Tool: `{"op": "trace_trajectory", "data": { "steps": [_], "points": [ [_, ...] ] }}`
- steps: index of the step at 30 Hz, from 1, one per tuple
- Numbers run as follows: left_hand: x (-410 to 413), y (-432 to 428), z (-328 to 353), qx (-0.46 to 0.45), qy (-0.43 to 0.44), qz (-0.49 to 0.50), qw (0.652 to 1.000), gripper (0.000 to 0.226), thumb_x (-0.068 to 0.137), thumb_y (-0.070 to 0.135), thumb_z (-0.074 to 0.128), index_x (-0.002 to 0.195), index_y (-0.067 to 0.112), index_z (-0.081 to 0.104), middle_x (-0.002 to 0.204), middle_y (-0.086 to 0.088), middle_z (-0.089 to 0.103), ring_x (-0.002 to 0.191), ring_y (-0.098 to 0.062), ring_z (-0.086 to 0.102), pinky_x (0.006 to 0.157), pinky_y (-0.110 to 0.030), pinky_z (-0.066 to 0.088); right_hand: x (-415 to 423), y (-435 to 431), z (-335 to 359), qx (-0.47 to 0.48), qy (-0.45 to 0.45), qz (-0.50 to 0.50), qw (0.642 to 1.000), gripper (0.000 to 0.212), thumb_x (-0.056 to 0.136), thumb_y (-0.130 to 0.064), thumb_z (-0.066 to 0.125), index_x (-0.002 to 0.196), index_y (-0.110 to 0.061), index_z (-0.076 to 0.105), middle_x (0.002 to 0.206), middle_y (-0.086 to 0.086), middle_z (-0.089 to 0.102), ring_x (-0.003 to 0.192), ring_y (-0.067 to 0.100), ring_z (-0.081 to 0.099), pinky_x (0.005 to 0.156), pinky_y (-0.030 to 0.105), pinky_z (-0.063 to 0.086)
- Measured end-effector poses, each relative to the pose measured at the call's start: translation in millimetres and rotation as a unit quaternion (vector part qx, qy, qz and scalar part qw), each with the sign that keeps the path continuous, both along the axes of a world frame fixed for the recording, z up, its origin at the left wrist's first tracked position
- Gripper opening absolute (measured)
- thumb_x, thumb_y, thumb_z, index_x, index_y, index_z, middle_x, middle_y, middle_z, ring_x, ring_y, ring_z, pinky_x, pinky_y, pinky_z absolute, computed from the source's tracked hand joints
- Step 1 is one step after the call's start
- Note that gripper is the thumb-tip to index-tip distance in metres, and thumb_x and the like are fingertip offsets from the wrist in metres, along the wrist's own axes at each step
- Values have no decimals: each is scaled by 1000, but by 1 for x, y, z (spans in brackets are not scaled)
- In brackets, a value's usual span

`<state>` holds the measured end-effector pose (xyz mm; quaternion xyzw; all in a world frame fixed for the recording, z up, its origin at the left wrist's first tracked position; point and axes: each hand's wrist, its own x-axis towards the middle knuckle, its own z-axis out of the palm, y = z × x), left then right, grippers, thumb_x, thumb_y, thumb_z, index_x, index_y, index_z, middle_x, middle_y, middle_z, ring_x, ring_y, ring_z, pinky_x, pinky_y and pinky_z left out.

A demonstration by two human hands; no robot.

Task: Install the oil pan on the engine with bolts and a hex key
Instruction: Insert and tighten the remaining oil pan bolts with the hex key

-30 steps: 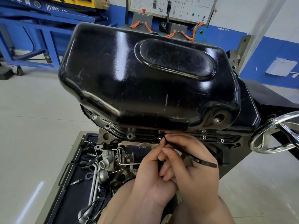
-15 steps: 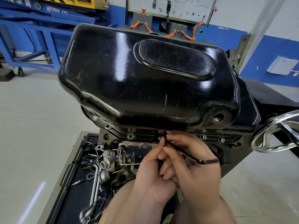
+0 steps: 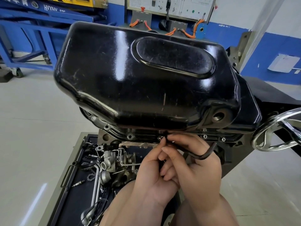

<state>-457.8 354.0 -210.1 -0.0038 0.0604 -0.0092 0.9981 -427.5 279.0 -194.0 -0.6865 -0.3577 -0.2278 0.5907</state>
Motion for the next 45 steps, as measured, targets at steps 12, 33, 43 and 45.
{"op": "trace_trajectory", "data": {
  "steps": [12, 33, 43, 45],
  "points": [
    [-1, 2, 0, -1, 2, -18, 1000, 19, 62, -4, 79, 70, 1, 62, 43, 1, 44, 22, -12, 33, 25, -15, 20, 3, 0, -2, 6, -1, -44, 999, 8, 72, -16, 76, 77, -16, 70, 77, -10, 67, 78, -3, 65, 72, 6, 45],
    [4, 3, 0, 12, 55, 6, 998, 16, 71, 14, 65, 59, 4, 61, 39, 4, 38, 23, -9, 30, 24, -15, 18, 1, -7, -3, -46, -43, -19, 998, 19, 83, -9, 66, 98, -20, 70, 97, -17, 68, 94, -1, 64, 84, 13, 46],
    [-2, 4, 1, 21, 20, -24, 999, 15, 68, 2, 77, 69, 4, 62, 41, 2, 40, 24, -9, 26, 27, -14, 17, 5, -4, 1, -9, -8, -45, 999, 19, 71, -11, 74, 80, -27, 71, 79, -16, 69, 80, -2, 66, 73, 7, 45],
    [-2, 5, 2, 16, 31, -29, 999, 16, 69, -1, 75, 73, 4, 61, 42, 2, 40, 22, -11, 29, 26, -14, 17, 6, -1, 0, -3, 4, -50, 999, 5, 74, -25, 70, 76, -21, 69, 80, -11, 68, 78, 0, 65, 72, 8, 45]
  ]
}}
